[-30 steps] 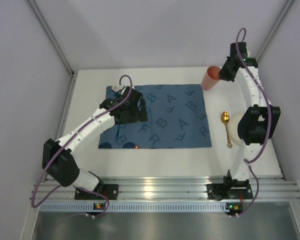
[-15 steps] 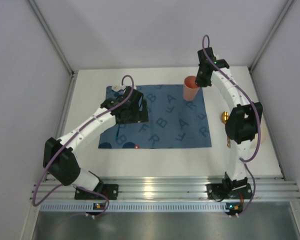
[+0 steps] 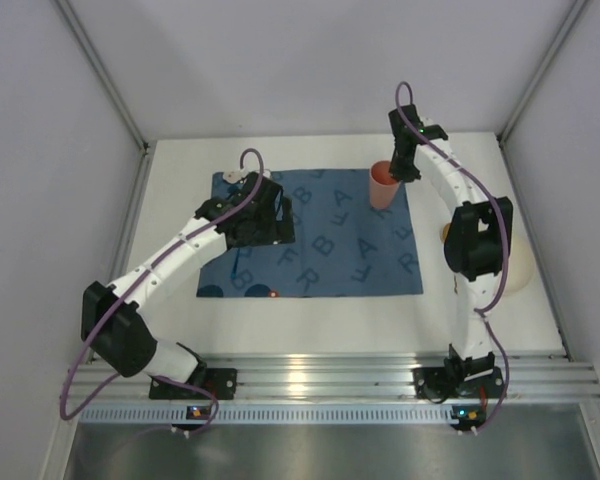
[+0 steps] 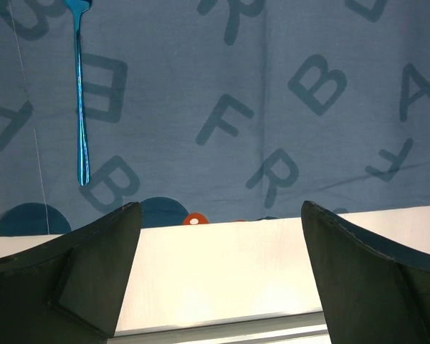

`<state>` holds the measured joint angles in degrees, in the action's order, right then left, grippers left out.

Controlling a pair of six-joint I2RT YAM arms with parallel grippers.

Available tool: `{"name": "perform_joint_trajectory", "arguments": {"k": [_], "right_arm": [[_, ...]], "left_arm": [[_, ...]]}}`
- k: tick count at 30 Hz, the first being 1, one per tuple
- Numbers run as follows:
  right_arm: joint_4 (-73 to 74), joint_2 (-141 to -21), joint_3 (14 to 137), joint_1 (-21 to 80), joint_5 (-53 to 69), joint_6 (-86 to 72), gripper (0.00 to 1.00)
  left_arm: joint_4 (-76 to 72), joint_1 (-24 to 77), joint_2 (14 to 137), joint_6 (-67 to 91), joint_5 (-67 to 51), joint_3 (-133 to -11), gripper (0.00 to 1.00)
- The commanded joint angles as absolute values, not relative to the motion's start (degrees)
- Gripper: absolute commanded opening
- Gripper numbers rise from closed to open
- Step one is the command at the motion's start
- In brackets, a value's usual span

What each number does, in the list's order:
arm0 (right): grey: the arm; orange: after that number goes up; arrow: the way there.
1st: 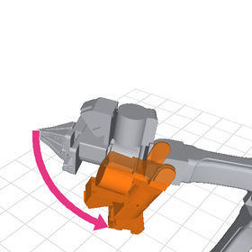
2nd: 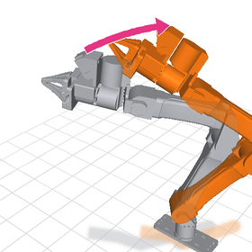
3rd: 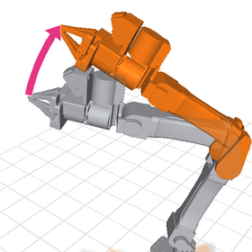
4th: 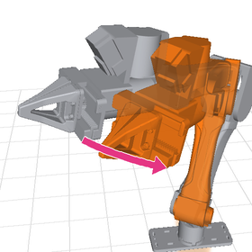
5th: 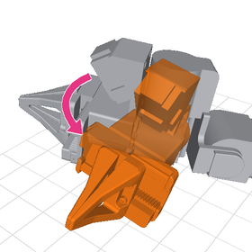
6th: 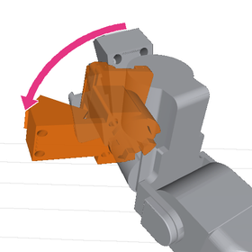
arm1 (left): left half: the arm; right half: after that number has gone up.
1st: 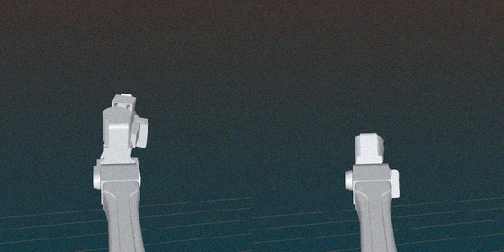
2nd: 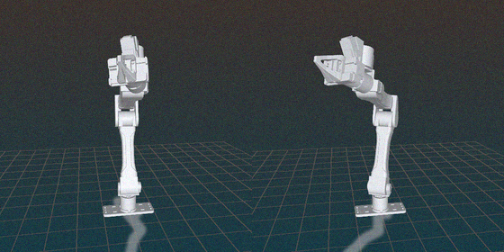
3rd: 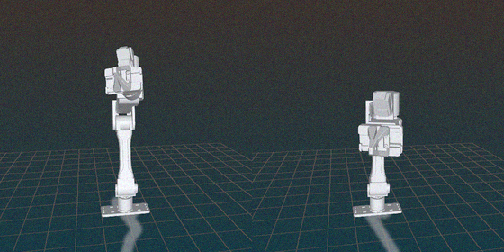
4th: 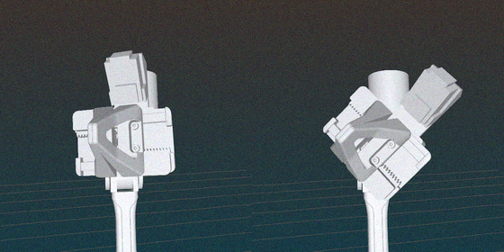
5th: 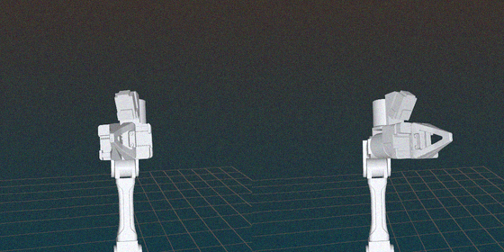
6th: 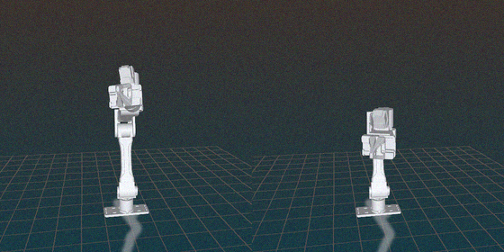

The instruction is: Set the dinner table for one person

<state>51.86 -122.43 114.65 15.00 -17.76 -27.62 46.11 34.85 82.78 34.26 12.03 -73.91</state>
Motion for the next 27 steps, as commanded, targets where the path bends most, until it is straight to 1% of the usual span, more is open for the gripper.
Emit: {"name": "perform_joint_trajectory", "arguments": {"k": [1,3,4,6,7,10,12,13,16,17,18,19,20,21,23,26,27], "right_arm": [[49.49,-120.85,114.17,15.56,-18.46,-27.16,0.16],[49.13,-119.89,114.08,15.56,-18.72,-26.63,0.26],[48.7,-119.45,114.08,15.47,-18.72,-26.46,0.39],[48.6,-118.39,114.95,15.38,-18.63,-25.84,0.52],[49.3,-118.13,115.66,15.38,-18.72,-25.67,0.65],[51.15,-115.76,118.12,14.51,-19.51,-26.36,0.8],[51.5,-111.65,116.82,12.4,-19.43,-27.94,0.84],[51.59,-110.14,115.59,11.35,-19.34,-28.73,0.89],[51.68,-103.99,107.87,5.82,-18.63,-30.93,0.98],[51.77,-102.41,105.41,2.93,-18.55,-31.72,0.99],[51.77,-99.17,99.81,1.42,-18.2,-32.08,0.99],[51.77,-97.4,96.8,0.45,-18.02,-32.52,1.0],[51.77,-95.56,93.64,-3.65,-18.1,-33.56,1.0],[52.12,-91.62,87.51,-5.08,-17.76,-34.36,1.0],[52.12,-86.95,81.16,-9.29,-16.88,-37.07,1.0],[50.98,-74.49,65.98,-14.48,-14.25,-40.59,0.99],[50.63,-72.09,63.22,-15.81,-13.8,-41.48,1.0]], "left_arm": [[45.53,34.54,80.95,33.13,12.66,-74.18,0.98],[45.7,34.45,81.03,32.96,12.48,-74.27,0.98],[45.7,34.45,81.04,32.87,12.31,-74.35,0.98],[45.7,34.54,81.21,32.7,11.87,-74.53,0.98],[45.62,34.45,81.3,32.61,11.69,-74.53,0.98],[45.79,34.45,81.65,32.17,10.99,-74.71,0.98],[45.79,34.45,81.65,31.73,10.64,-74.71,0.98],[45.79,34.45,81.65,31.55,10.37,-74.71,0.98],[45.7,34.37,81.91,30.41,9.76,-74.53,0.98],[45.62,34.45,81.91,29.71,9.32,-74.36,0.98],[45.44,34.37,82.0,29.36,9.32,-74.27,0.98],[45.27,34.28,82.0,29.01,8.97,-74.18,0.98],[45.18,34.19,81.91,28.39,8.27,-74.01,0.98],[44.74,34.02,82.0,28.04,7.91,-74.0,0.98],[44.48,33.75,81.83,27.16,7.21,-73.74,0.98],[44.03,32.88,81.91,26.02,4.76,-72.95,0.98],[43.95,32.7,81.91,25.75,4.31,-72.78,0.98]]}}
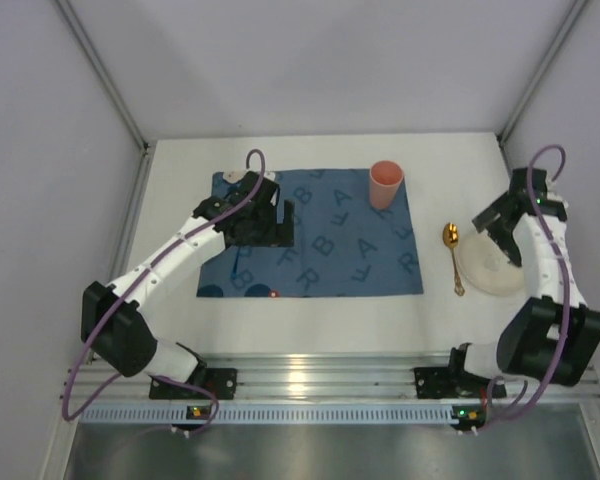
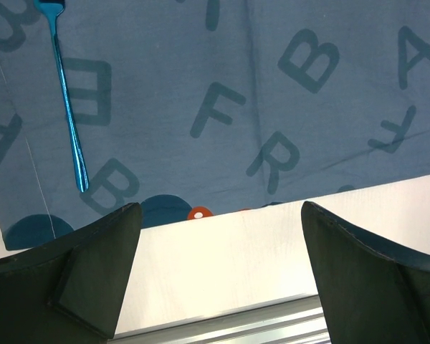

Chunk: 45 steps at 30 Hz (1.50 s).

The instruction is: Set the dinner table for one person

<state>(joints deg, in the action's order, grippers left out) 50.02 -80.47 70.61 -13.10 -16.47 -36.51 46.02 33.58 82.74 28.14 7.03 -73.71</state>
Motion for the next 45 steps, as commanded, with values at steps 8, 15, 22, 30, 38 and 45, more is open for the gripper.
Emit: {"name": "perform_joint_trajectory", "arguments": {"k": [8,15,22,30,38,45], "right_arm": [[54.14,-58.21,49.06,-27.41,-8.88,-44.9,1.0],[53.45,-53.09,43.95,-33.66,-7.47,-46.4,1.0],[45.8,-55.81,38.77,-39.45,-2.03,-46.05,0.98],[32.79,-58.27,34.81,-40.52,4.13,-50.18,0.96],[31.3,-62.31,32.62,-40.52,-1.13,-49.92,0.96],[24.19,-67.23,31.2,-40.52,-0.44,-49.66,0.92]], "left_arm": [[42.37,30.33,80.25,22.59,0.27,-69.18,0.98],[39.64,29.71,79.19,23.03,-5.27,-65.66,0.98],[39.64,29.71,78.93,22.76,-5.19,-65.13,0.98],[38.76,29.71,77.7,22.68,-3.69,-62.49,0.98],[37.79,29.71,77.87,22.24,-2.99,-61.35,0.98],[38.23,29.71,79.36,22.41,-3.78,-61.44,0.98]]}}
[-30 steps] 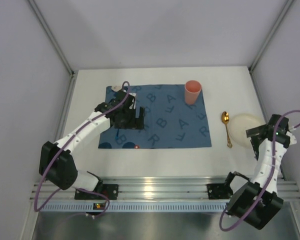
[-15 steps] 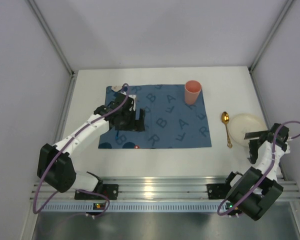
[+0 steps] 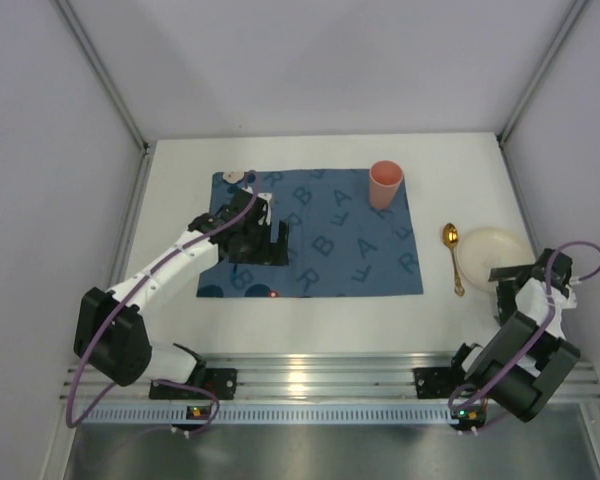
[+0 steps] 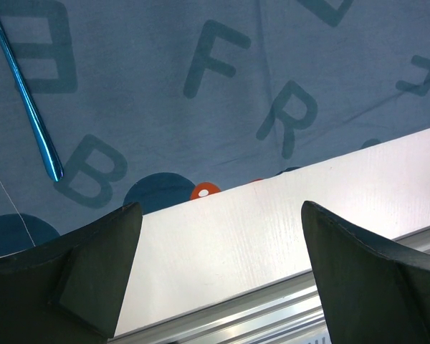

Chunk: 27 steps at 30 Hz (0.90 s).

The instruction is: Set the dinner table for one person

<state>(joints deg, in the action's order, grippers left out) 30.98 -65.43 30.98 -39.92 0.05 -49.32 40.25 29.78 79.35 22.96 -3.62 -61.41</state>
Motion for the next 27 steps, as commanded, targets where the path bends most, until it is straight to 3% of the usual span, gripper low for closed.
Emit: {"name": "perform_joint_trajectory", "arguments": {"k": [1,8,12,13,15,16,18,27], "right_arm": [[23.39,-68.02,31.72,-40.52,-0.27,-49.83,0.91],[19.43,-76.19,35.94,-40.52,1.32,-48.61,0.79],[18.46,-79.62,37.35,-40.52,2.02,-46.94,0.51],[18.37,-80.24,37.79,-40.52,2.11,-46.32,0.38],[18.02,-81.91,37.88,-40.52,2.9,-46.06,0.28],[18.02,-82.35,38.14,-40.52,3.07,-45.62,0.14],[18.45,-83.41,38.93,-40.43,4.3,-44.83,0.0],[27.06,-73.75,52.02,-37.62,6.24,-43.42,0.0]], "left_arm": [[38.23,29.71,79.71,22.41,-3.78,-61.52,0.98],[40.43,29.71,82.0,22.5,-4.22,-64.07,0.98],[41.83,29.71,83.58,22.41,-3.96,-66.35,0.98],[41.92,29.62,84.02,22.41,-3.87,-67.05,0.98],[42.54,29.71,84.46,22.32,-3.52,-67.76,0.98],[42.63,29.71,84.9,22.24,-3.52,-68.29,0.98],[42.89,29.71,85.16,22.24,-3.16,-68.99,0.98],[43.86,29.71,87.01,22.15,-3.34,-71.27,0.98]]}}
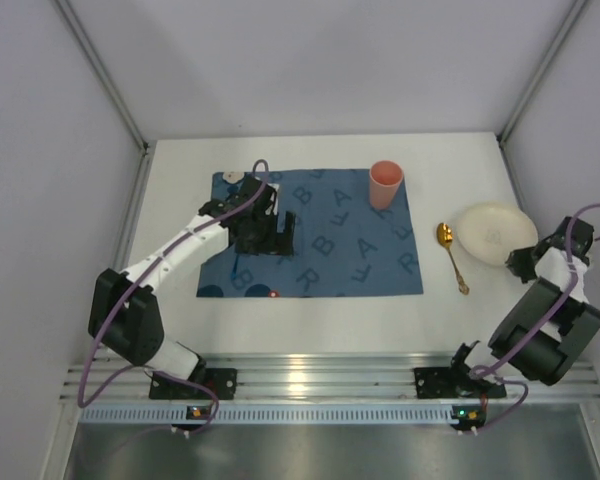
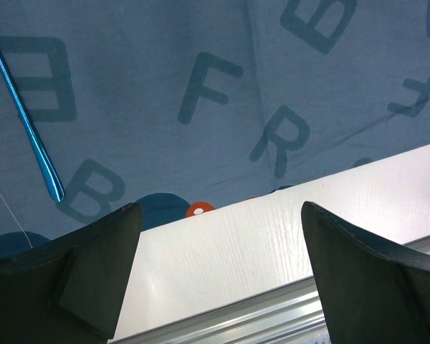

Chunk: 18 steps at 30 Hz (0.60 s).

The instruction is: Set the dinner table for one person

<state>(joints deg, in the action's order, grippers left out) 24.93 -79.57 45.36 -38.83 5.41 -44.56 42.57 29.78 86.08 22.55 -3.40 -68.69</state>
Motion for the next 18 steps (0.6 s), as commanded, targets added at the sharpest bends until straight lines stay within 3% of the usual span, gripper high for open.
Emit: {"name": "perform_joint_trajectory", "arguments": {"k": [1,9,18], "right_arm": [[27.94,-73.04,55.08,-36.92,6.24,-43.24,0.0],[32.17,-69.26,66.35,-26.91,5.98,-44.38,0.0],[28.3,-70.57,69.6,5.74,-0.35,-47.64,0.0]], "left_arm": [[44.03,29.71,87.19,22.24,-3.51,-71.54,0.98],[45.7,29.71,87.98,22.76,-2.12,-74.88,0.98],[48.69,23.66,81.23,28.37,5.1,-73.32,0.98]]}}
